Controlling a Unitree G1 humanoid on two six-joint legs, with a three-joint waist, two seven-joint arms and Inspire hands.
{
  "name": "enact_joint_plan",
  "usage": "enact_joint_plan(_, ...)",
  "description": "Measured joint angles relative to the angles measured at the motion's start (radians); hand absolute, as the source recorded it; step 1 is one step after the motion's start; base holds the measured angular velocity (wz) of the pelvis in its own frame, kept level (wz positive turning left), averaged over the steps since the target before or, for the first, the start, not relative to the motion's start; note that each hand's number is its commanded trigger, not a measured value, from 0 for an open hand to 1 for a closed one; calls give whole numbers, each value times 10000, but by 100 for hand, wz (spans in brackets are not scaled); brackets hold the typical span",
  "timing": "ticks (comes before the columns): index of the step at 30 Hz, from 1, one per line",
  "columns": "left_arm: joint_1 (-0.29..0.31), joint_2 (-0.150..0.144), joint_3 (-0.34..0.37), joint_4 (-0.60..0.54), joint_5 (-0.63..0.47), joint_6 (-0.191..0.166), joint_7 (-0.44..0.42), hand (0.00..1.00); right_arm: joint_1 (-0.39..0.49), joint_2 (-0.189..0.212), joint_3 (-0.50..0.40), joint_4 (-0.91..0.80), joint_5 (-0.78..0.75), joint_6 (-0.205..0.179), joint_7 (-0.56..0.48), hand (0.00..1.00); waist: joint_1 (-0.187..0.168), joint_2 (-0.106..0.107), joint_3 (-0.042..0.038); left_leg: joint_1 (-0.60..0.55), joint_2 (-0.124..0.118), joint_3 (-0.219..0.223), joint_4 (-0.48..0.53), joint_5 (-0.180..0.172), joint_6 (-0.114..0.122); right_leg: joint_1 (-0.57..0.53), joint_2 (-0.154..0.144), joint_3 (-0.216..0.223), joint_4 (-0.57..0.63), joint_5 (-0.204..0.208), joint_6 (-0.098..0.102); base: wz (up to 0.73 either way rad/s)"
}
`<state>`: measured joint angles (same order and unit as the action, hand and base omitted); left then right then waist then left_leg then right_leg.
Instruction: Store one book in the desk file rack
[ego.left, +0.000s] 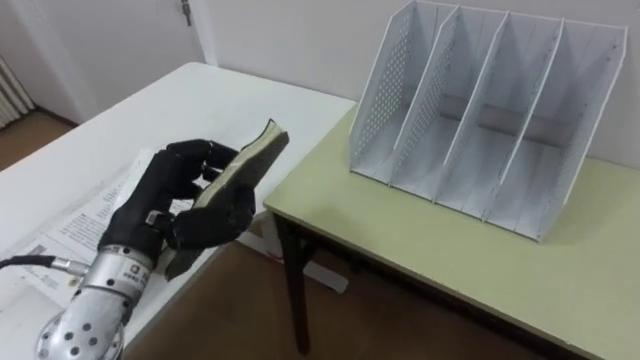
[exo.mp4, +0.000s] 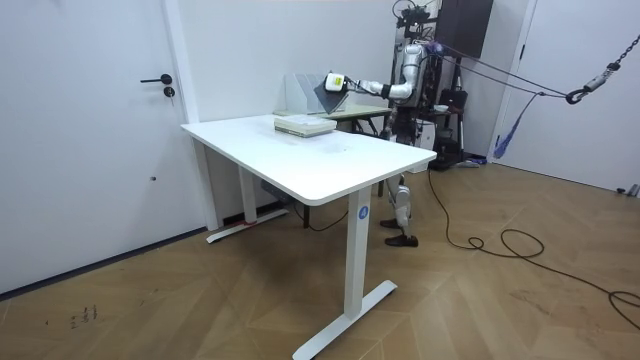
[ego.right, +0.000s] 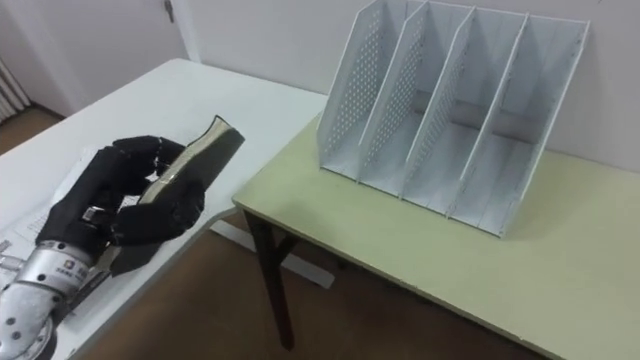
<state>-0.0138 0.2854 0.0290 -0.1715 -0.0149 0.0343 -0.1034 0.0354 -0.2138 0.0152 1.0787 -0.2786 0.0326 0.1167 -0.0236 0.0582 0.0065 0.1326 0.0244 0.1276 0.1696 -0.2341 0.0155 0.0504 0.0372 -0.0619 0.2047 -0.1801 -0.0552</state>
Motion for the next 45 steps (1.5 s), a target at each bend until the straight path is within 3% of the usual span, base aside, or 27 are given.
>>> enact_joint_plan(1,-1,0,62,0,-495,-5,-132,100,66,7,11,-1040,52,-18,125,0,6,3,-2,-1,2,-1,5,0,0,5,-9,-54,-4,2,-4,0)
enact_joint_plan(5,-2,3,76,-80,-1573,-295,-545,100,-62,135,41,-3247,1043,-822,473,0,11,-32,-12,65,29,-112,11,-2,-3,161,-64,-376,-54,3,-5,14)
enact_joint_plan(12,75,59,192,-310,-2246,-476,-1135,100,435,52,145,-6053,1271,-799,1636,0,315,-108,-4,207,-18,-225,9,0,-5,362,-142,-498,-77,-15,27,7)
enact_joint_plan(18,691,72,698,-374,-4499,-509,-1938,100,805,-242,184,-7623,2046,-740,2998,0,317,-296,23,334,-29,-201,18,0,-4,374,-160,-445,0,-28,45,-2)
enact_joint_plan(20,767,71,853,-373,-5271,-503,-2554,100,835,-252,80,-8021,2494,-716,3675,0,335,-359,37,345,-24,-193,25,1,-4,386,-160,-443,15,-28,45,0)
enact_joint_plan(25,777,72,858,-340,-6794,-472,-3530,100,824,-301,-35,-8730,4214,-157,5001,0,301,-434,73,208,-28,-216,174,-1,-4,327,-182,-490,4,-33,48,2)
enact_joint_plan(30,782,71,863,-297,-8126,-113,-4289,100,825,-387,-443,-9510,5676,333,6195,0,346,-448,74,101,-22,-218,201,-1,-4,179,-186,-472,107,-34,40,0)
enact_joint_plan(35,779,72,844,-214,-9477,278,-5653,100,807,-504,-591,-9907,7043,718,7158,0,373,-496,53,103,-21,-215,220,-1,-4,163,-192,-459,161,-40,35,0)
enact_joint_plan(45,754,157,407,546,-10124,973,-6880,100,738,-495,-542,-9906,7908,1480,7721,0,598,-651,-1,-21,-18,-196,374,-3,-5,4,-210,-429,304,-73,16,-1)
